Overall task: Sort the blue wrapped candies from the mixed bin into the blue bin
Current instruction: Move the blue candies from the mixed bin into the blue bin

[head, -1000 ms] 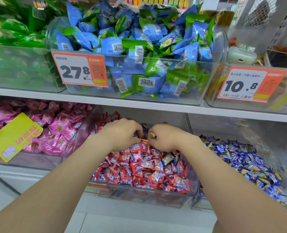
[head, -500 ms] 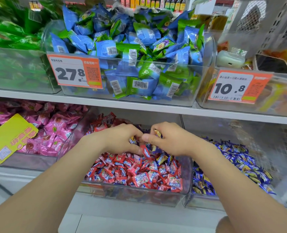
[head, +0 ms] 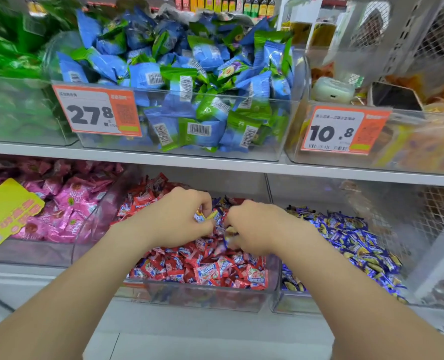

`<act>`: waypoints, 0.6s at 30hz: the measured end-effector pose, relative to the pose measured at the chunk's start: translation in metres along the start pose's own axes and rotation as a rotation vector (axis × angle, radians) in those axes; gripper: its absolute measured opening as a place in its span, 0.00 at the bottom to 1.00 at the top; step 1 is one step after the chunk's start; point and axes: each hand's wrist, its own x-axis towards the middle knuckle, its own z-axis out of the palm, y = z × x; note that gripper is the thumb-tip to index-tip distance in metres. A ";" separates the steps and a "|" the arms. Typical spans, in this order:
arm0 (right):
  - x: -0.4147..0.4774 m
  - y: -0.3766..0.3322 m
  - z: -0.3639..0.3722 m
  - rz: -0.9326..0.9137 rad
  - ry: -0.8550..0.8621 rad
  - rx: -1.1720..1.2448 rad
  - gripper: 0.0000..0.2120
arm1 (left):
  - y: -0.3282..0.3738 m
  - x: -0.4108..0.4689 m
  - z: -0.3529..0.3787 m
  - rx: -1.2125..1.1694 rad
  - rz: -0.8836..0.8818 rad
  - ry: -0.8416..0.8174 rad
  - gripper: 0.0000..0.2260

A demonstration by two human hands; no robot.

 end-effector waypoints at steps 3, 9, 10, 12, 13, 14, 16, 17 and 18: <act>-0.021 0.012 -0.010 0.006 0.200 0.143 0.21 | 0.005 -0.003 -0.003 -0.014 -0.018 0.031 0.11; -0.075 0.064 0.006 0.198 0.398 0.561 0.24 | 0.064 -0.014 -0.004 -0.184 0.031 0.063 0.10; -0.080 0.078 0.012 0.293 0.400 0.579 0.23 | 0.079 -0.015 -0.001 -0.230 0.048 0.066 0.09; -0.088 0.104 0.026 0.434 0.374 0.605 0.17 | 0.107 -0.013 0.007 -0.285 0.096 0.085 0.09; -0.092 0.115 0.033 0.463 0.348 0.616 0.13 | 0.120 -0.009 0.011 -0.281 0.131 0.104 0.08; -0.097 0.125 0.039 0.465 0.322 0.626 0.12 | 0.132 -0.003 0.016 -0.264 0.173 0.124 0.08; -0.105 0.141 0.049 0.410 0.292 0.654 0.22 | 0.153 0.014 0.029 -0.186 0.235 0.160 0.09; -0.111 0.146 0.051 0.375 0.288 0.688 0.27 | 0.163 0.025 0.037 -0.129 0.238 0.174 0.09; -0.116 0.151 0.053 0.347 0.285 0.702 0.32 | 0.171 0.035 0.044 -0.072 0.228 0.188 0.10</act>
